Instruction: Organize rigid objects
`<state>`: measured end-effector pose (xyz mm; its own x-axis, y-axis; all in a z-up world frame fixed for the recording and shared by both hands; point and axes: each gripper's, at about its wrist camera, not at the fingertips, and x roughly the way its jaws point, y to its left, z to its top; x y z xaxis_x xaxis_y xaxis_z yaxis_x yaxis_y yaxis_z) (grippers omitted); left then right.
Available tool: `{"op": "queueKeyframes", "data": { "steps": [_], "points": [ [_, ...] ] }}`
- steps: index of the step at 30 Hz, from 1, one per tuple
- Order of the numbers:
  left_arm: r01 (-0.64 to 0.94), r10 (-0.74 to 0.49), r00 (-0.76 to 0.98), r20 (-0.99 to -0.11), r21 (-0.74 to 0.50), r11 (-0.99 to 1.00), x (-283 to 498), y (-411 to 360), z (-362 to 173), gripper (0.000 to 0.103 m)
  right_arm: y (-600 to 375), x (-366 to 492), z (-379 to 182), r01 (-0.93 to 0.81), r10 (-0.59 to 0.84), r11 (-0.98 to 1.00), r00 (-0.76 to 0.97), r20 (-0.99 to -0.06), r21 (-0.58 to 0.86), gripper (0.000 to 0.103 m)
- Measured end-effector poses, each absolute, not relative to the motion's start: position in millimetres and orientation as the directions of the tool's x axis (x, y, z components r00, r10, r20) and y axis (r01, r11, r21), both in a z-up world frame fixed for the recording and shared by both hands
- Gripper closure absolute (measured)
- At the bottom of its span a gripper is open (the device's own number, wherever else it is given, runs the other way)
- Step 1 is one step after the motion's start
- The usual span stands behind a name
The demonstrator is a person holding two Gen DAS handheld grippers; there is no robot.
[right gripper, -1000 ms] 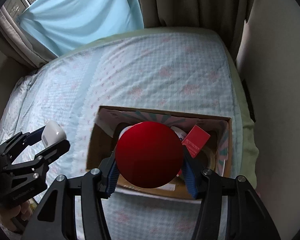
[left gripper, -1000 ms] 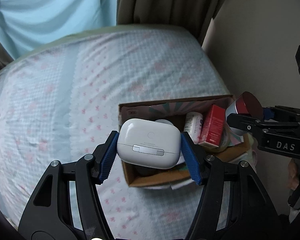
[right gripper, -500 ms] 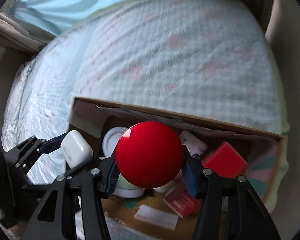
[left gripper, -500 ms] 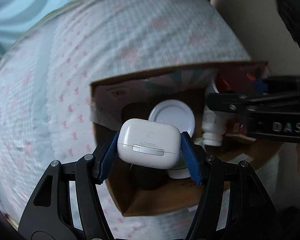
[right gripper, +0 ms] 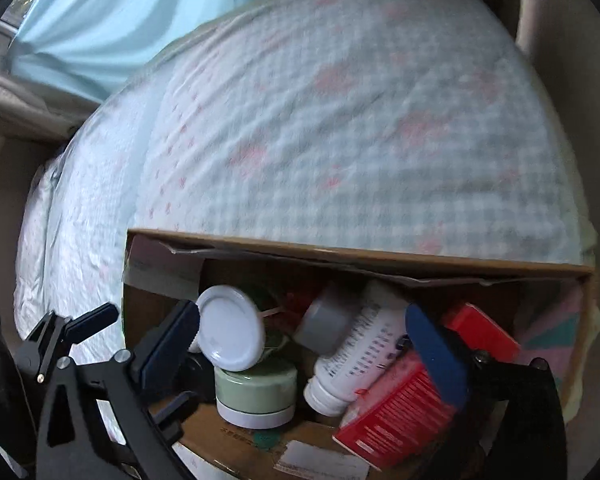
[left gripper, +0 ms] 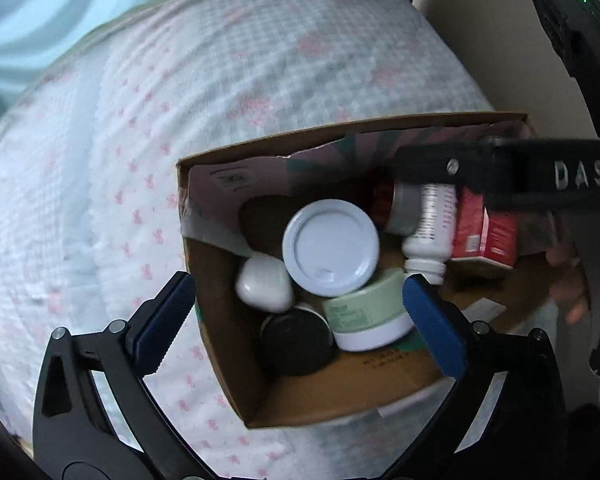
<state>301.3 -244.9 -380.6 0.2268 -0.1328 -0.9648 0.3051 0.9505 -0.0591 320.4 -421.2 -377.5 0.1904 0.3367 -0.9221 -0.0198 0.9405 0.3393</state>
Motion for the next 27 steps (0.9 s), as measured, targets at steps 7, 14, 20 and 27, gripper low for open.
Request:
{"op": "queueKeyframes", "data": {
  "steps": [7, 14, 20, 27],
  "points": [
    [0.248, -0.127, 0.248, -0.960, -0.064, 0.967, 291, -224, -367, 0.000, -425, 311, -367, 0.023, 0.323, 0.942, 0.217, -0.921, 0.335, 0.000],
    [0.215, -0.136, 0.272, -0.953, -0.078, 0.974, 287, -215, -352, 0.000, -422, 300, -354, 0.043, 0.342, 0.933, 0.212, -0.915, 0.358, 0.000],
    [0.255, -0.112, 0.314, -0.943, -0.030, 0.966, 277, -217, -326, 0.000, -424, 284, -331, 0.062, 0.340, 0.929, 0.244, -0.908, 0.365, 0.000],
    [0.273, -0.139, 0.374, -0.917, -0.034, 0.961, 257, -199, -277, 0.000, -414, 261, -293, 0.080, 0.312, 0.934, 0.285, -0.906, 0.347, 0.000]
  ]
}}
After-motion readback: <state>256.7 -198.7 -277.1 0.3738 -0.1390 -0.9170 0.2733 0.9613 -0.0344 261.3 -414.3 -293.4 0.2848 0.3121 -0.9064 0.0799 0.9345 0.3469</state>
